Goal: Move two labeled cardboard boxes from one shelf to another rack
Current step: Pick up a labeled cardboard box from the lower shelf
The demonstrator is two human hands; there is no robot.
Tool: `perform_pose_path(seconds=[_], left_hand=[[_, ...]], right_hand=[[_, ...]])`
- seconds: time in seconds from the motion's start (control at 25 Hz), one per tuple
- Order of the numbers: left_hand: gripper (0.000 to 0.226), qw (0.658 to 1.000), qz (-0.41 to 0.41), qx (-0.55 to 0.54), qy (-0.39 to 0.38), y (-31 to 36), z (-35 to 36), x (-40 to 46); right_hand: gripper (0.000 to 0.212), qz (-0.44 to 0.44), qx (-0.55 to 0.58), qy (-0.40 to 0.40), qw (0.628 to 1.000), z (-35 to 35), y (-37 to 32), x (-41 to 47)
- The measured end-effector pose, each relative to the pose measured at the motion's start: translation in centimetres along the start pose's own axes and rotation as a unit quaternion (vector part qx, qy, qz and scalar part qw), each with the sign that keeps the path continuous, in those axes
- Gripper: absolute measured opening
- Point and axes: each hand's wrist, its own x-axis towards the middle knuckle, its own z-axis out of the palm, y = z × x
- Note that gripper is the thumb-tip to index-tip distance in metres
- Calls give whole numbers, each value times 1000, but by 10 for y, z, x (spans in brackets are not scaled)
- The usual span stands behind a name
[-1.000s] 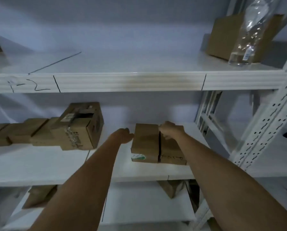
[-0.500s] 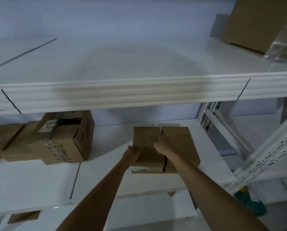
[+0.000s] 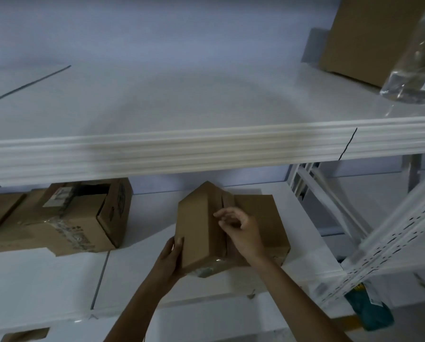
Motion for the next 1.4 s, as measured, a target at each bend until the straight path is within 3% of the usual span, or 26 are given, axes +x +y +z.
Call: perform_pose_path(seconds=[0.08, 0.16, 0.24, 0.28, 0.36, 0.44, 0.6, 0.8, 0.88, 1.0, 1.08, 1.16, 1.24, 1.32, 1.4], left_hand=[[45, 998, 8, -57, -14, -13, -1, -11], [56, 995, 3, -98, -22, -26, -7, -12], [61, 992, -6, -119, -35, -34, -15, -10], [60, 990, -16, -134, -51, -36, -18, -9], [56, 982, -39, -170, -76, -37, -20, -5], [52, 974, -56, -199, -93, -35, -15, -5], [44, 958, -95, -244, -118, -25, 1, -15], [45, 956, -120, -219, -155, -20, 16, -7], [41, 975, -95, -140, -146, -19, 14, 6], [28, 990, -28, -63, -123, -6, 1, 22], [33, 995, 15, -50, -90, 12, -7, 24], [34, 994, -3, -90, -62, 34, -5, 24], [52, 996, -35, -74, -47, 57, -8, 22], [70, 998, -38, -5, -58, 71, -11, 22], [72, 989, -20, 91, -116, 75, -5, 18]], right_hand=[[25, -34, -7, 29, 999, 6, -3, -8], [64, -41, -88, 82, 992, 7, -4, -13], [98, 42, -102, 81, 991, 3, -11, -15], [103, 98, -72, 56, 991, 0, -14, -17], [88, 187, 2, -1, 982, -5, -18, -17], [65, 253, 79, -4, 964, -8, -12, -10], [77, 372, 315, 1, 873, -8, 8, 7], [78, 419, 344, -95, 835, 5, 18, 2], [76, 399, 352, -89, 842, 4, 21, 5], [56, 377, 335, -57, 862, -3, 20, 13], [46, 365, 320, -51, 873, -4, 19, 18], [57, 328, 290, -43, 898, -1, 17, 25], [69, 302, 261, -28, 916, 2, 15, 34], [77, 270, 230, 0, 935, 3, 11, 39], [84, 236, 212, 17, 948, 4, 9, 41]])
